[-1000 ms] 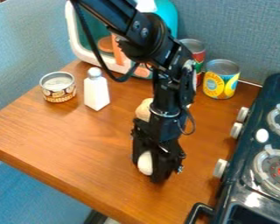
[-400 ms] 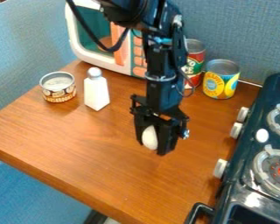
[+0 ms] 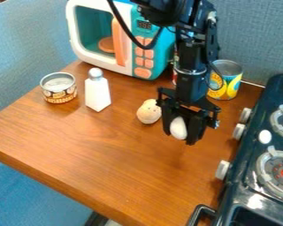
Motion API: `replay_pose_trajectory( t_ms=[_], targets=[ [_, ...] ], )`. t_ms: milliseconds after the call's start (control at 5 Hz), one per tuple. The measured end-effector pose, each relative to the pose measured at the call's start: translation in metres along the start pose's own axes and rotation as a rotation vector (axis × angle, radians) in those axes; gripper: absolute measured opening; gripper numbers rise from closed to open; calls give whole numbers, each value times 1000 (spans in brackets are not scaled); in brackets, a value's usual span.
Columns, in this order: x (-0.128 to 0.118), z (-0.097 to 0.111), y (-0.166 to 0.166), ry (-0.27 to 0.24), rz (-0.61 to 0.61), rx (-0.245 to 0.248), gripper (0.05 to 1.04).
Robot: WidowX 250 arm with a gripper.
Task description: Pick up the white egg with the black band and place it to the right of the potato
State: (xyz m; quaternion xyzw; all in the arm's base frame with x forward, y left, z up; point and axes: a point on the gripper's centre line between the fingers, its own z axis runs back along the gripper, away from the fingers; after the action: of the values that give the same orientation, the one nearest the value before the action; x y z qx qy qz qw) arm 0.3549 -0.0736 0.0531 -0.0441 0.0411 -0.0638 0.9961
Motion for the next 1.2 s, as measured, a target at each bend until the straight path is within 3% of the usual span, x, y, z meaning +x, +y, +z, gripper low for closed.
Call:
replay_pose_trajectory(
  t_ms=[200,400,600,800,1000,1200],
  targets=[
    [23,-5,-7,5,51,-43,699],
    [41,-7,-6,-5,136,-38,699],
    [52,-11,0,-4,170,-2,699],
    [52,-19,15,32,198,101,699],
    [53,-25,23,44,205,148,698],
    [59,-26,24,67,205,159,743]
  ],
)
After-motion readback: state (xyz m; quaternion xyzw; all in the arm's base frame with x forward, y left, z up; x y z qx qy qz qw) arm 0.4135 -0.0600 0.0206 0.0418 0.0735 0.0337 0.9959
